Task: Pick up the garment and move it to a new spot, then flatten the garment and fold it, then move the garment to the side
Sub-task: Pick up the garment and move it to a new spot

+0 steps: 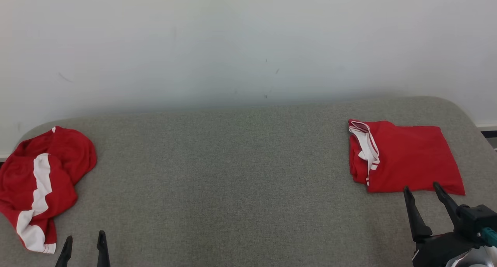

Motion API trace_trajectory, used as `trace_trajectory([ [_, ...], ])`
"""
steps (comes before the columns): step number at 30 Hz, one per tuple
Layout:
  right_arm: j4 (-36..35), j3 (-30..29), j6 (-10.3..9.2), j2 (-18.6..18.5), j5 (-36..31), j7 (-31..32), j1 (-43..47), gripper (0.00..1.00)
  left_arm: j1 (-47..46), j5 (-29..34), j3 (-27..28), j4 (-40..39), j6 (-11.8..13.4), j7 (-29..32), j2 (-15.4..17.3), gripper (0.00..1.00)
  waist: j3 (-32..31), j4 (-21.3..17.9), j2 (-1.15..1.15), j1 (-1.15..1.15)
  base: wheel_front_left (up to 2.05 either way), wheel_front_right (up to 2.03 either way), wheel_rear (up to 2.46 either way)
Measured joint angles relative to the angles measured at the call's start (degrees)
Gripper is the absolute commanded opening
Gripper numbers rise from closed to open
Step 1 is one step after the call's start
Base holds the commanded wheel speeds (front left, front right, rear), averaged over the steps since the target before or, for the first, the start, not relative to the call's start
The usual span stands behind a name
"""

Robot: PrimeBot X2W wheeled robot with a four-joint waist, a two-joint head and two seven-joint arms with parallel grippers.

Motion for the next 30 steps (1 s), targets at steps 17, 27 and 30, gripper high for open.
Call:
trace_trajectory([
  [17, -3.9, -7.4, 0.01, 3.4, -7.0, 0.0, 5.0, 1.00, -0.3, 2.3, -1.1, -1.7, 0.0, 2.1, -0.8, 1.00, -0.2, 1.7, 0.00, 0.00, 0.00, 0.00, 0.00],
  [27, -5.8, -9.6, 0.00, 5.1, -8.5, 0.0, 7.9, 1.00, -2.4, 3.7, -1.5, -2.3, 0.0, 4.3, -0.2, 1.00, 0.0, 6.0, 0.00, 0.00, 0.00, 0.00, 0.00],
  [30, -6.3, -9.7, 0.00, 5.6, -9.0, 0.0, 7.9, 1.00, -2.6, 4.1, -1.6, -2.3, 0.0, 5.0, 0.6, 1.00, -0.1, 7.9, 0.00, 0.00, 0.00, 0.00, 0.00],
])
